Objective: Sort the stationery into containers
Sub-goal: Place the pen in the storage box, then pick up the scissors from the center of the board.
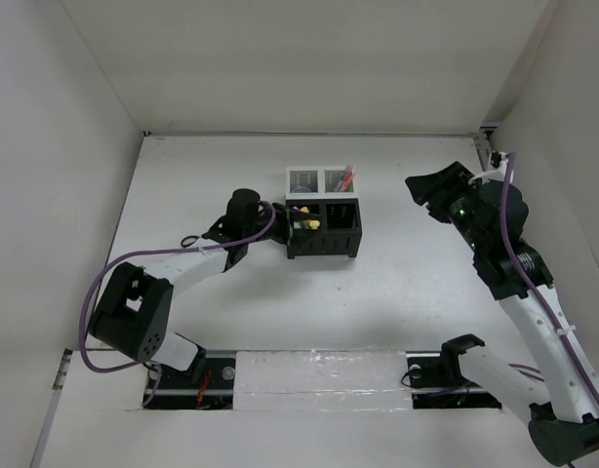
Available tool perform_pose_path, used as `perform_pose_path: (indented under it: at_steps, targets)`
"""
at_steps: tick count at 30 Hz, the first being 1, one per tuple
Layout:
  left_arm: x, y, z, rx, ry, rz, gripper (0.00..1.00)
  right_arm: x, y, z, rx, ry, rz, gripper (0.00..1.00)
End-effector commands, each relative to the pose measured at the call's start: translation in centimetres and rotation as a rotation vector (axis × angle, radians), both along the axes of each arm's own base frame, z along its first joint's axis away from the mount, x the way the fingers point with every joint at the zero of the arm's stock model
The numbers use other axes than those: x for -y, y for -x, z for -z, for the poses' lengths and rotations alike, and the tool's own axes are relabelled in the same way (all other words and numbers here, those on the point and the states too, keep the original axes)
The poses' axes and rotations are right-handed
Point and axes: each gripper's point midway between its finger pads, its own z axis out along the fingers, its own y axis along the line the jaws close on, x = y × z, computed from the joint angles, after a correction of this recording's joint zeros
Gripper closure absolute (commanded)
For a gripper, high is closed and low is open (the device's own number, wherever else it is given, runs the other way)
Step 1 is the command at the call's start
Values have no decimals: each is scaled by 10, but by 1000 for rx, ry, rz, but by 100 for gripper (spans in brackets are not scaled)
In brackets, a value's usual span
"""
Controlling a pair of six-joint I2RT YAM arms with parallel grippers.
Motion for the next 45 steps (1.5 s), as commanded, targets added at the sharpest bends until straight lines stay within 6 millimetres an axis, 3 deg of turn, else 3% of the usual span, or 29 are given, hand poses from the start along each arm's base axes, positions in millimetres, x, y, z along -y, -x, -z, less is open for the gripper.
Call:
perform_pose_path:
  at_steps: [1,7,12,13,14,19,20,23,25,28,30,33,34,36,39,40,41,43,44,45]
  targets:
    - [6,-5,-22,54,39,15,67,2,-1,-11,35,-16,13,35]
    - [8,-9,-27,74,50,15,56,1,-1,-13,44,-20,4,35]
    - [15,-17,-40,141,53,48,39,1,-1,-13,44,-20,4,35]
    - [18,-21,-57,186,57,55,34,1,-1,-13,44,-20,4,35]
    - [18,-23,-58,216,17,63,26,1,-1,-13,46,-11,2,35]
    - [20,-35,-102,413,-46,75,16,1,-1,-13,46,-11,2,35]
    - [15,-38,-119,452,-66,66,16,-1,-3,-10,36,-10,-8,35]
    - [-2,-45,-128,540,-190,40,5,0,-3,-12,47,-5,-11,35]
    - [-20,-43,-133,539,-248,-2,0,-1,-6,-5,29,0,-11,35]
    - [-51,-35,-121,504,-301,-65,0,-3,-6,-3,32,7,-23,35]
    - [-76,-39,-115,510,-395,-155,0,-8,-8,-2,36,16,-51,35]
    - [-137,-45,-103,504,-657,-298,0,-18,-10,2,49,70,-117,35]
    - [-158,-46,-109,498,-735,-353,0,-24,-6,-7,77,90,-152,35]
    - [-204,-38,-85,394,-964,-448,0,-33,-9,1,63,178,-197,35]
    - [-253,-25,-62,301,-1119,-523,0,-47,-6,-6,79,281,-237,31]
    - [-261,-22,-53,287,-1133,-505,0,-57,0,-10,95,307,-257,26]
    - [-288,-20,-37,228,-1156,-542,0,-61,2,-17,108,327,-266,21]
    - [-310,-11,-15,158,-1148,-528,0,-69,5,-17,110,402,-285,20]
    - [-341,-2,8,62,-1151,-575,0,-82,12,-27,132,416,-319,20]
    - [-351,-1,22,24,-1142,-582,0,-89,10,-22,115,441,-333,20]
